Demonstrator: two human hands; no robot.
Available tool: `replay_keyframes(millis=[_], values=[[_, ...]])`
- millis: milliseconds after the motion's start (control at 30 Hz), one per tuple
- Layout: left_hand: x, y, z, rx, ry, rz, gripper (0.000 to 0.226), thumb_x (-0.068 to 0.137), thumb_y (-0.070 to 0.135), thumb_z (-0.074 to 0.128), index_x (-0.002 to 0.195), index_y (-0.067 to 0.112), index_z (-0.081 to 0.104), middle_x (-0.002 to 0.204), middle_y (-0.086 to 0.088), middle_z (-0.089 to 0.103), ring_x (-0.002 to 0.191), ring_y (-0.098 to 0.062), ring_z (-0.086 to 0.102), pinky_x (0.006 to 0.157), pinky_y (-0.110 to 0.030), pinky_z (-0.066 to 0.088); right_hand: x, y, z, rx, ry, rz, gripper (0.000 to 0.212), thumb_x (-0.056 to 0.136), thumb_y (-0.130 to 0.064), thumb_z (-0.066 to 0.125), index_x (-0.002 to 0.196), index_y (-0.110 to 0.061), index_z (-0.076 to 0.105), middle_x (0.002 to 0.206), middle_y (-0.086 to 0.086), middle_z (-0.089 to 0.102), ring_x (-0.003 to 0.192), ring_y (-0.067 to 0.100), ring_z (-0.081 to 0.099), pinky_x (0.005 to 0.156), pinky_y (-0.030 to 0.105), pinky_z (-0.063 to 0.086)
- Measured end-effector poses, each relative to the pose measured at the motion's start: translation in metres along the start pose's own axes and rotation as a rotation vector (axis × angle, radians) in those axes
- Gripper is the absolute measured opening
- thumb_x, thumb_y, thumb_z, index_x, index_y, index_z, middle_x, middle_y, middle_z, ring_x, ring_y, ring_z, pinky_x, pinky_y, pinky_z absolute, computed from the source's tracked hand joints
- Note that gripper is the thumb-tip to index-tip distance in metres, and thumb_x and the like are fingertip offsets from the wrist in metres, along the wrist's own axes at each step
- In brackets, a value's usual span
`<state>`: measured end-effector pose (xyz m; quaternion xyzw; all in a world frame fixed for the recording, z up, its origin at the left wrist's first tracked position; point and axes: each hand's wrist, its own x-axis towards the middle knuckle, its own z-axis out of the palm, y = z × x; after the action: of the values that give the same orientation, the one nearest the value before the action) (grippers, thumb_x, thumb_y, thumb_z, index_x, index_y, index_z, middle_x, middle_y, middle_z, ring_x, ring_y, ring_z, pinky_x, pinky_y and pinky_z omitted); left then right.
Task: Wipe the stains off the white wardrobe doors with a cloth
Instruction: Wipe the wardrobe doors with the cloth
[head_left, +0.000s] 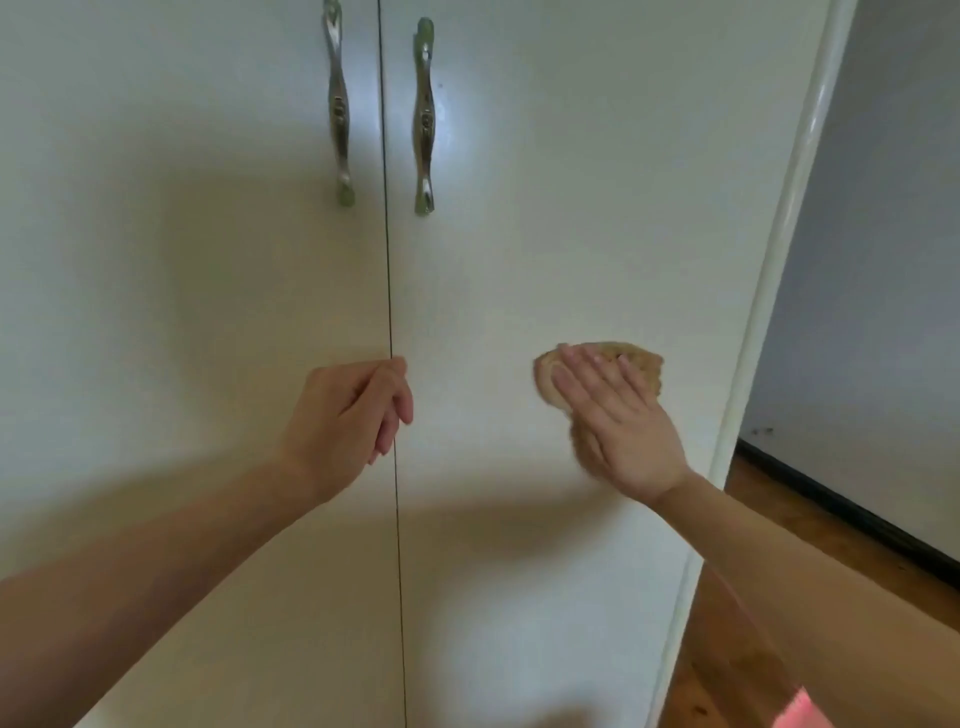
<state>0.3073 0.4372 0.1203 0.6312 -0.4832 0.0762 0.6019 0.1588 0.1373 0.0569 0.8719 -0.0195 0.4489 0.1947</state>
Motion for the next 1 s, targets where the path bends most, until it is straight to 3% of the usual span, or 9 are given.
replay_keyframes(millis=[67,133,200,267,433,567,700,900,1000], values=[[-0.001,-0.003,0.033,-0.040,-0.032,-0.022,0.049,0.102,0.009,0.043,0.056,0.000,0.058,0.042,-0.023,0.050,0.036,-0.016,0.042,0.074,-0.006,0.044,-0.041,0.043,-0.004,0.047,0.010,0.368,0.068,0.103,-0.016,0.036,0.165,-0.016,0.010,0.173,0.010,0.011,0.160,0.028,0.010,0.127,0.058,0.017],[-0.001,-0.009,0.062,-0.058,-0.066,-0.044,0.048,0.096,0.021,0.043,0.055,0.001,0.058,0.043,-0.017,0.052,0.038,-0.019,0.043,0.064,-0.013,0.044,-0.071,0.055,0.003,0.126,0.074,0.725,0.060,0.108,-0.024,0.025,0.165,-0.010,0.012,0.174,0.009,0.006,0.161,0.025,0.003,0.128,0.055,0.014],[-0.005,-0.014,0.077,-0.060,-0.088,-0.071,0.049,0.096,0.026,0.042,0.056,0.001,0.059,0.045,-0.014,0.054,0.038,-0.021,0.043,0.053,-0.021,0.041,-0.079,0.037,0.017,0.208,0.140,0.906,0.059,0.109,-0.025,0.023,0.164,-0.007,0.012,0.174,0.008,0.004,0.161,0.025,0.001,0.129,0.055,0.012],[-0.013,-0.019,0.078,-0.054,-0.091,-0.070,0.051,0.099,0.025,0.043,0.057,0.000,0.059,0.046,-0.017,0.054,0.038,-0.019,0.043,0.049,-0.021,0.039,-0.070,0.006,0.034,0.256,0.206,0.936,0.059,0.108,-0.017,0.027,0.164,-0.007,0.013,0.173,0.008,0.004,0.161,0.023,0.000,0.129,0.055,0.009],[-0.036,-0.038,0.026,0.020,-0.012,-0.096,0.048,0.098,0.028,0.042,0.061,0.003,0.061,0.043,-0.015,0.052,0.036,-0.021,0.043,0.042,-0.019,0.034,-0.028,-0.111,0.062,0.333,0.215,0.668,0.066,0.099,-0.009,0.032,0.163,-0.013,0.018,0.171,0.000,0.005,0.160,0.022,-0.003,0.129,0.051,-0.003],[-0.068,-0.062,-0.042,0.078,0.099,-0.171,0.050,0.099,0.033,0.041,0.060,0.010,0.062,0.044,-0.013,0.052,0.037,-0.025,0.043,0.041,-0.021,0.034,-0.004,-0.213,0.083,0.303,0.222,0.309,0.071,0.091,0.001,0.051,0.159,-0.013,0.034,0.170,0.002,0.019,0.160,0.028,0.015,0.128,0.054,0.007],[-0.110,-0.088,-0.115,0.146,0.231,-0.200,0.051,0.105,0.026,0.042,0.062,0.006,0.062,0.042,-0.011,0.051,0.037,-0.023,0.043,0.042,-0.021,0.035,0.026,-0.311,0.099,0.334,0.188,0.121,0.068,0.093,-0.002,0.044,0.159,-0.017,0.035,0.168,0.000,0.027,0.159,0.024,0.020,0.128,0.050,0.010],[-0.181,-0.127,-0.203,0.173,0.356,-0.247,0.050,0.103,0.021,0.042,0.059,0.006,0.060,0.040,-0.015,0.047,0.038,-0.028,0.041,0.043,-0.022,0.037,0.068,-0.470,0.120,0.309,0.003,-0.225,0.063,0.096,-0.011,0.038,0.158,-0.015,0.036,0.167,0.004,0.034,0.157,0.023,0.024,0.131,0.044,0.003],[-0.215,-0.140,-0.237,0.195,0.382,-0.295,0.051,0.105,0.022,0.043,0.059,0.007,0.061,0.041,-0.020,0.047,0.036,-0.028,0.041,0.041,-0.023,0.036,0.071,-0.527,0.130,0.200,-0.191,-0.504,0.063,0.096,-0.020,0.029,0.159,-0.018,0.034,0.169,0.001,0.029,0.158,0.022,0.020,0.130,0.043,0.000]])
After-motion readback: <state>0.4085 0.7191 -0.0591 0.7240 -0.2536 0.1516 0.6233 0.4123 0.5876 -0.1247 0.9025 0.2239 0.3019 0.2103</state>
